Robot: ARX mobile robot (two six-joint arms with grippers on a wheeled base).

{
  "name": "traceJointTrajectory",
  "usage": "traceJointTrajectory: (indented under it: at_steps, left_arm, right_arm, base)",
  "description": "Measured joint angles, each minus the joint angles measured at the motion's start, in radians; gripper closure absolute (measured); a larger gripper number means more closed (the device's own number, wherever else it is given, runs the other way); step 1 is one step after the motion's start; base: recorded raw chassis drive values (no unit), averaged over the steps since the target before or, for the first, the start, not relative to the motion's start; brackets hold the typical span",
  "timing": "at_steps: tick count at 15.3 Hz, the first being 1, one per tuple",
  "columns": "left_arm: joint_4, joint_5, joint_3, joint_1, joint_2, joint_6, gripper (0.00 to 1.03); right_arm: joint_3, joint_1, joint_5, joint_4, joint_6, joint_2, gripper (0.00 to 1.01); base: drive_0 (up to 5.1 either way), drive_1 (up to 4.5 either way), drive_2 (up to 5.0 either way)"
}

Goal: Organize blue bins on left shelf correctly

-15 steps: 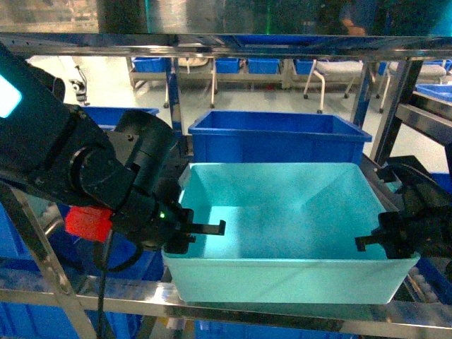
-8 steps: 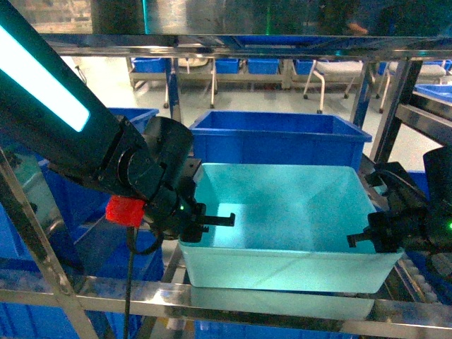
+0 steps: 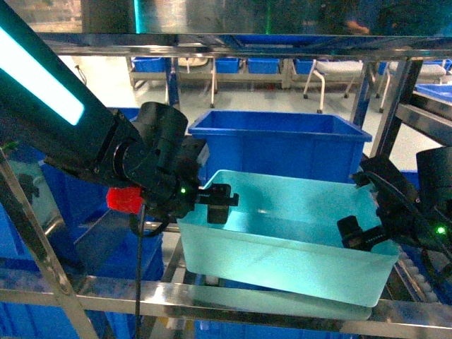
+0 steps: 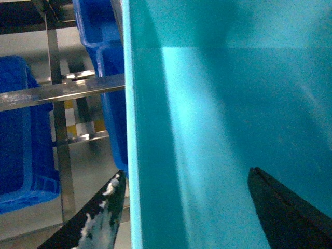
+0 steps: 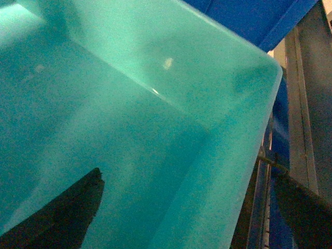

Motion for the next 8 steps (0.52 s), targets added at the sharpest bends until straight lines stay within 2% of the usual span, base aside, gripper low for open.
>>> traceJointTrajectory:
  at_steps: [1, 2, 3, 5, 7, 8]
  left_arm:
    - [0.027, 0.001, -0.002, 0.006, -0.002, -0.006, 0.22]
    - [0.043, 0.007, -0.004, 0.011, -0.005, -0.008, 0.15]
    - [0.075, 0.004, -0.022, 0.016, -0.027, -0.01, 0.03]
    - [0.112, -0.001, -0.056, 0.018, -0.063, -0.026, 0.05]
    - [0.161, -0.001, -0.121, 0.01, -0.114, -0.046, 0.05]
    - [0.185, -0.004, -0.161, 0.005, -0.138, -0.051, 0.05]
  right_arm:
    - [0.0, 0.002, 0.004, 0.018, 0.012, 0.0, 0.01]
    - [-0.005, 0.003, 0.005, 0.053, 0.031, 0.0, 0.03]
    - [-0.013, 0.008, 0.016, 0.106, 0.062, -0.004, 0.03]
    - [-0.03, 0.009, 0.027, 0.177, 0.086, -0.021, 0.03]
    - [-0.064, 0.014, 0.039, 0.269, 0.126, -0.063, 0.03]
    - [-0.093, 0.02, 0.032, 0.327, 0.131, -0.086, 0.03]
  base:
    - [0.0, 0.0, 0.0]
    - [0.0, 0.0, 0.0]
    - [0.0, 0.0, 0.0]
    - [0.0, 0.0, 0.0]
    - [0.0, 0.0, 0.0]
    - [0.0, 0.0, 0.0]
